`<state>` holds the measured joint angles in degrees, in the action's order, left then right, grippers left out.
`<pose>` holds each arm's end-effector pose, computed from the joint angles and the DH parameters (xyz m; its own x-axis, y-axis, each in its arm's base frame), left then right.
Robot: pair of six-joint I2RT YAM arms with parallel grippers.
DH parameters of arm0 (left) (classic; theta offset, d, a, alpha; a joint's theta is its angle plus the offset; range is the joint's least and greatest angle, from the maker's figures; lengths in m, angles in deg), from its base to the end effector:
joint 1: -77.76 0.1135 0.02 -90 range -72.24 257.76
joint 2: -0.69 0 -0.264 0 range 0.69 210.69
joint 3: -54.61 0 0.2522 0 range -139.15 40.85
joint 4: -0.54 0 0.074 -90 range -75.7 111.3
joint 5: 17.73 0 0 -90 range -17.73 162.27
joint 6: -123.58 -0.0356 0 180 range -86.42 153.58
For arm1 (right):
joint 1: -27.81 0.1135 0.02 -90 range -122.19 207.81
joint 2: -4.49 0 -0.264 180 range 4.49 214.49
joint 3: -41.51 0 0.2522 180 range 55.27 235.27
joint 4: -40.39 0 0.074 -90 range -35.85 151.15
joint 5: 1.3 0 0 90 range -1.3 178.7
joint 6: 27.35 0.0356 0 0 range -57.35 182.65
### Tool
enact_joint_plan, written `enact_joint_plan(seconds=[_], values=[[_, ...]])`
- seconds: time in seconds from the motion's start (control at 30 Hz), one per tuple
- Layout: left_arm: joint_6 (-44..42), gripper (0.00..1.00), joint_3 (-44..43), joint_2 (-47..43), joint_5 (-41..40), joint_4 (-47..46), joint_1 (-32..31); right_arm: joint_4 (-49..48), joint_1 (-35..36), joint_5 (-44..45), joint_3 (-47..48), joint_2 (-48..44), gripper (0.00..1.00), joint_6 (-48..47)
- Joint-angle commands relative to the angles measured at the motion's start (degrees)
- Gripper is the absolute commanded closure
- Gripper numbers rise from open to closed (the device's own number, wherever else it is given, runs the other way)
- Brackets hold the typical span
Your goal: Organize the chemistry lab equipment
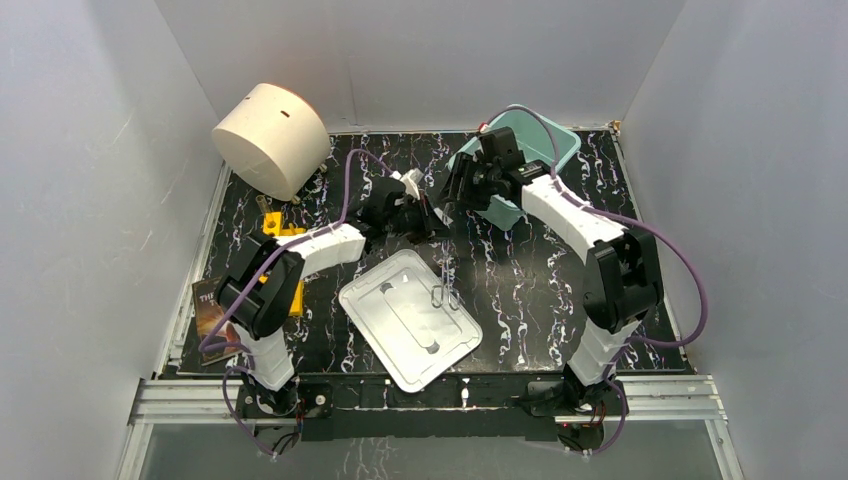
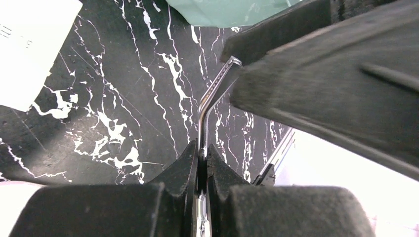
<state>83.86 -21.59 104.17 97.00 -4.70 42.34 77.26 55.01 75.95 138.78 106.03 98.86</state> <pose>0.3208 -0.2464 0.2147 -0.8434 -0.2575 -0.4716 0.3031 0.4967 -0.8133 0.3577 0.1927 0.2819 -0.8228 0.2249 -0.5219 -0.1333 0.8163 0.5620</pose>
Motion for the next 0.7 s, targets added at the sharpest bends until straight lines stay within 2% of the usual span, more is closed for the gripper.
enact_joint_plan(seconds=[0.0, 0.23, 0.47, 0.67], values=[[-3.82, 1.00, -2.53, -6.22, -0.35, 2.23, 0.20, -2.90, -0.75, -1.32, 0.77, -7.58, 0.35, 2.17], [-2.15, 1.00, -4.55, -7.23, 5.58, 0.70, 3.35, -4.86, -0.75, -3.52, -4.23, -13.37, 0.25, 0.50], [2.96, 1.00, -7.69, -8.38, 7.57, -0.28, 5.71, -11.40, -0.73, -12.20, -13.89, -20.68, 0.16, -4.21], [8.31, 1.00, -9.04, -8.40, 8.70, -2.92, 5.71, -15.46, -0.49, -16.62, -18.34, -21.35, 0.15, -1.57]])
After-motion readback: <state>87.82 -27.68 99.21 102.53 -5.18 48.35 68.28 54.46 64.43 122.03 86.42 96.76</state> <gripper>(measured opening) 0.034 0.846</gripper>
